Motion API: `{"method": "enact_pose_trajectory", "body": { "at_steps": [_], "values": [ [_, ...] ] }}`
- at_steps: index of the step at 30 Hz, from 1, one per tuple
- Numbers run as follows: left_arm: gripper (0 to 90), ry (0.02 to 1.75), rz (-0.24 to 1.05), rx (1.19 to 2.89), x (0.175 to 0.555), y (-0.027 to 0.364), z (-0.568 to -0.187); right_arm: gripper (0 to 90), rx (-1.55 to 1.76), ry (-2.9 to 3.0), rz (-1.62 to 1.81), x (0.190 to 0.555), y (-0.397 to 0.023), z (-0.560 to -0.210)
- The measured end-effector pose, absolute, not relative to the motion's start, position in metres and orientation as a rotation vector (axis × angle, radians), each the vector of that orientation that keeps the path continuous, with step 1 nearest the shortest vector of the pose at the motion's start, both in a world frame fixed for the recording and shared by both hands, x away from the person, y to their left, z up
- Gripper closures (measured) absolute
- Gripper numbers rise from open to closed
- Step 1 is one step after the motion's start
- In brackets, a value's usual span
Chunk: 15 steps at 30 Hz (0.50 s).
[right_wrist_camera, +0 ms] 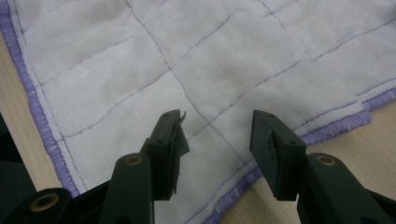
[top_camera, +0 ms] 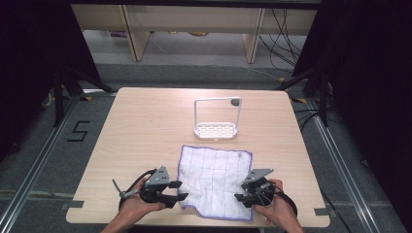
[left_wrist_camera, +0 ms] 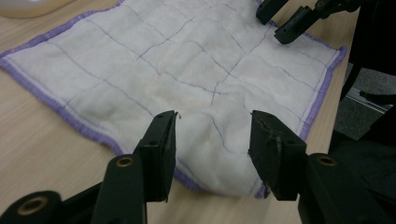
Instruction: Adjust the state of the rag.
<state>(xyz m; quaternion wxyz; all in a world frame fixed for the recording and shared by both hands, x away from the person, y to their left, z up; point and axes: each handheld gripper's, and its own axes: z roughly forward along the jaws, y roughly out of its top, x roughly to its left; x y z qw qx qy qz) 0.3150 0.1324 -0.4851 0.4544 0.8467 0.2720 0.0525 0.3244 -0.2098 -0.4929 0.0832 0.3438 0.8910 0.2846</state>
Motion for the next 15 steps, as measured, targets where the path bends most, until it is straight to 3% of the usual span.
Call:
{"method": "enact_pose_trajectory", "body": {
  "at_steps": [5,10,15],
  "values": [
    [48.0,0.751,0.083,2.08,0.297,0.147,-0.494,55.0,1.031,2.661,0.828,0.325,-0.21,-0.495],
    [50.3,0.71,0.083,2.157,0.295,0.132,-0.504,56.1,0.991,2.661,0.797,0.326,-0.21,-0.494],
    [65.2,0.614,0.131,2.26,0.302,0.121,-0.51,56.0,0.991,2.661,0.801,0.326,-0.211,-0.495]
  ]
}}
